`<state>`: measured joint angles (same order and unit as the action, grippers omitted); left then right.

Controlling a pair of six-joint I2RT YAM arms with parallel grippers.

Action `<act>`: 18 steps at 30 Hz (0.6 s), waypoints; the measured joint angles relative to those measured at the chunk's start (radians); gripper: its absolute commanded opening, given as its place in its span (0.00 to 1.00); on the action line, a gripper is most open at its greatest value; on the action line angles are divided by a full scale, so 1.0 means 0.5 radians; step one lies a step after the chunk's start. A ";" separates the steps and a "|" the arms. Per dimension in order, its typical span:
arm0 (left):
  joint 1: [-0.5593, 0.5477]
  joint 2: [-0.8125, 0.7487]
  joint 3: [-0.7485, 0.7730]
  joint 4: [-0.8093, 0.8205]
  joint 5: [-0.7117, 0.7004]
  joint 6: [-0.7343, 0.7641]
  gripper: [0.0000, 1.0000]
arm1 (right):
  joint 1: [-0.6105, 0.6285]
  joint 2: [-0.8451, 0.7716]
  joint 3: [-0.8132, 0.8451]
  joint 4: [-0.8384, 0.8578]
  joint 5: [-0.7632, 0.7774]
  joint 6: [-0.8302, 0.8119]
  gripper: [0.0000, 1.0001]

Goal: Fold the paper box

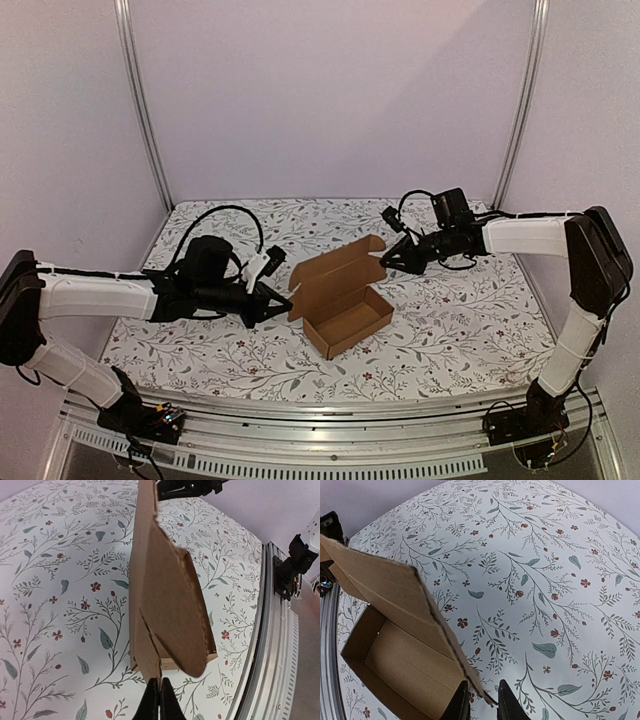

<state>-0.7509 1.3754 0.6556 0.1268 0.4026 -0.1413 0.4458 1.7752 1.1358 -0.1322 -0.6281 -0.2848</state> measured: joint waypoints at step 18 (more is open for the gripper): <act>-0.015 0.040 0.106 -0.101 -0.358 -0.122 0.00 | 0.128 -0.176 -0.224 0.082 0.172 0.070 0.00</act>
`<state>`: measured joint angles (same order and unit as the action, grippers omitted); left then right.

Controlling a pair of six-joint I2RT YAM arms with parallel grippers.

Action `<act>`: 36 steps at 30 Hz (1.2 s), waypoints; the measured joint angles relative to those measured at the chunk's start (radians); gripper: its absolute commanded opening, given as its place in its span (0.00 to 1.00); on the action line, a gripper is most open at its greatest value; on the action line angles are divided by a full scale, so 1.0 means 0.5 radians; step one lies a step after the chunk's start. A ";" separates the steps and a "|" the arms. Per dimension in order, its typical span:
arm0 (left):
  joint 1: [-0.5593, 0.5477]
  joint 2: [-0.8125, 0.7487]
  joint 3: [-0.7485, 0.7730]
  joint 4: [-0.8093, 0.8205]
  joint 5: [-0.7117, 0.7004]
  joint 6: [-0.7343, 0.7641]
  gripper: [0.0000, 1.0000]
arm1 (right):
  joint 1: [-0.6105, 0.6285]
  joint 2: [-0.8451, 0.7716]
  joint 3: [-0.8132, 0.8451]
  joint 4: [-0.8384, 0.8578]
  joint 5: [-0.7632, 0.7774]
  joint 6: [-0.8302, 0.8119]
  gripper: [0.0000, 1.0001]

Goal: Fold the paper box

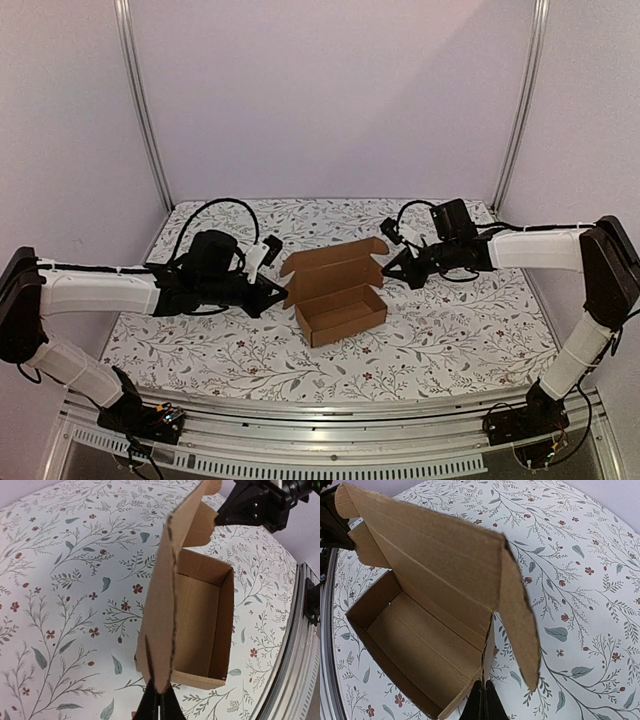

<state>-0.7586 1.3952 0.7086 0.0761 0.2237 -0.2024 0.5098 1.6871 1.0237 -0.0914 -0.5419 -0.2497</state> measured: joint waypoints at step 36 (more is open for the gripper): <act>-0.609 0.269 0.253 -0.227 -1.113 -0.460 0.00 | 0.976 -0.526 -0.649 0.419 1.801 0.756 0.00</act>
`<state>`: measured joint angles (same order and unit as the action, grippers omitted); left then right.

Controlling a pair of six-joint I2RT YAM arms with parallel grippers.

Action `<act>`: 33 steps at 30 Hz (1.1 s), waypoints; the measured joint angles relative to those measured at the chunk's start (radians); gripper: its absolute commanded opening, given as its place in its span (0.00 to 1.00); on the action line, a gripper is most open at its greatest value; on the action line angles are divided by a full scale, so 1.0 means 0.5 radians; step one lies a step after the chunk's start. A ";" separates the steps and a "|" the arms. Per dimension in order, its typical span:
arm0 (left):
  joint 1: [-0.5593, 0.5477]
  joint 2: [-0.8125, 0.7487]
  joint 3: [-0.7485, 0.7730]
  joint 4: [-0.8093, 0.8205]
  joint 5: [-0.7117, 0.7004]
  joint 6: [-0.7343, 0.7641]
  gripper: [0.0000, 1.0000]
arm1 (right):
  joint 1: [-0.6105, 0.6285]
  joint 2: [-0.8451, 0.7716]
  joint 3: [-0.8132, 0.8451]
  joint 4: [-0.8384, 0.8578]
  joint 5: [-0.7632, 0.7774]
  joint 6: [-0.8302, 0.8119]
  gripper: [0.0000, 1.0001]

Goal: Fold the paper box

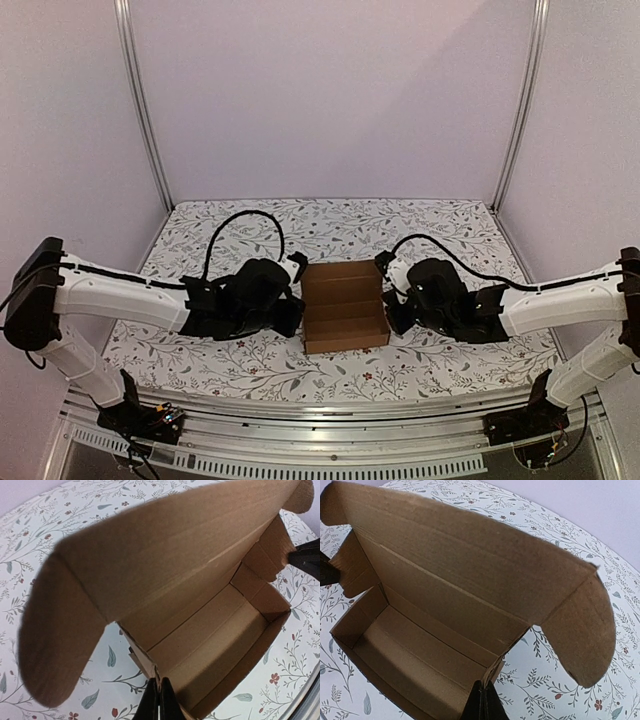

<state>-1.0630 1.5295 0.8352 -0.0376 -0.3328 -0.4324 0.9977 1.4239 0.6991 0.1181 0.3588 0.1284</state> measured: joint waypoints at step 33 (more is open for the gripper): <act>-0.301 0.307 0.102 -0.022 -0.385 -0.236 0.00 | 0.185 -0.048 -0.266 0.050 0.346 0.247 0.00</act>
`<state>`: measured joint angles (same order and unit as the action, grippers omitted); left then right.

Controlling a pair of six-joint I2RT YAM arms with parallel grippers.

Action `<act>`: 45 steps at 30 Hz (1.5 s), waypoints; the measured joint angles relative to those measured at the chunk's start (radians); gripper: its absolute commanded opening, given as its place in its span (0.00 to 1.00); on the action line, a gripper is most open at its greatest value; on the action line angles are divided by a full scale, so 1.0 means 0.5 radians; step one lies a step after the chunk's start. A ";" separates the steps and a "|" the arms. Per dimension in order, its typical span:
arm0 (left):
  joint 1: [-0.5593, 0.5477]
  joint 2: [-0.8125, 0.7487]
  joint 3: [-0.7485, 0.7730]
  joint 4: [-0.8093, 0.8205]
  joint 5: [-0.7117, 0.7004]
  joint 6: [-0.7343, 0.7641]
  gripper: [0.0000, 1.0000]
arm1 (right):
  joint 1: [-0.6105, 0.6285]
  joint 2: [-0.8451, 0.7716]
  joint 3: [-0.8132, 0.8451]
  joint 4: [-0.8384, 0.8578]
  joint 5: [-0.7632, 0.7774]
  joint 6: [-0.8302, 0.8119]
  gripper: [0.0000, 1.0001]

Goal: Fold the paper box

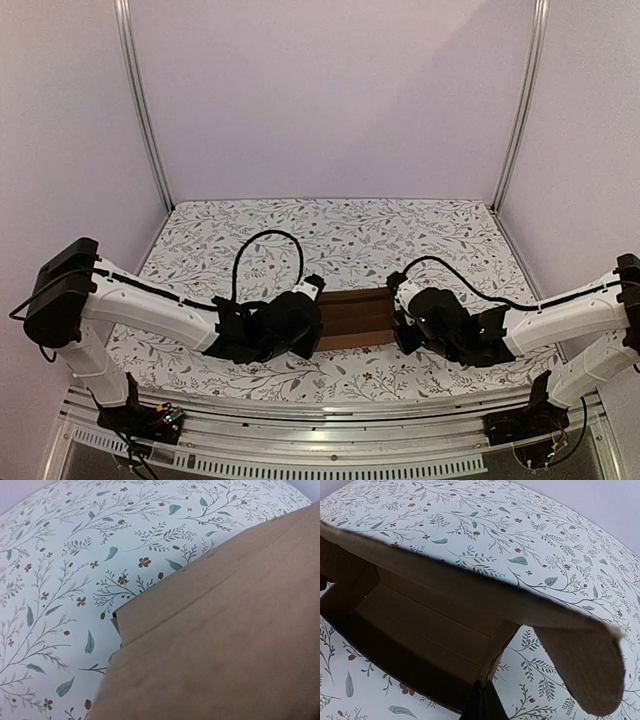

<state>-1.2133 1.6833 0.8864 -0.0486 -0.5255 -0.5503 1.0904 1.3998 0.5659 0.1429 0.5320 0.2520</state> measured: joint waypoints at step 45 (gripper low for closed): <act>-0.224 0.271 0.281 -0.228 -0.361 0.047 0.00 | -0.071 -0.106 0.922 -0.586 -0.238 -0.340 0.00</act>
<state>-1.3254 1.8187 1.0267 -0.1627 -0.7059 -0.5266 1.0550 1.3468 1.0267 -0.1501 0.4129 0.0822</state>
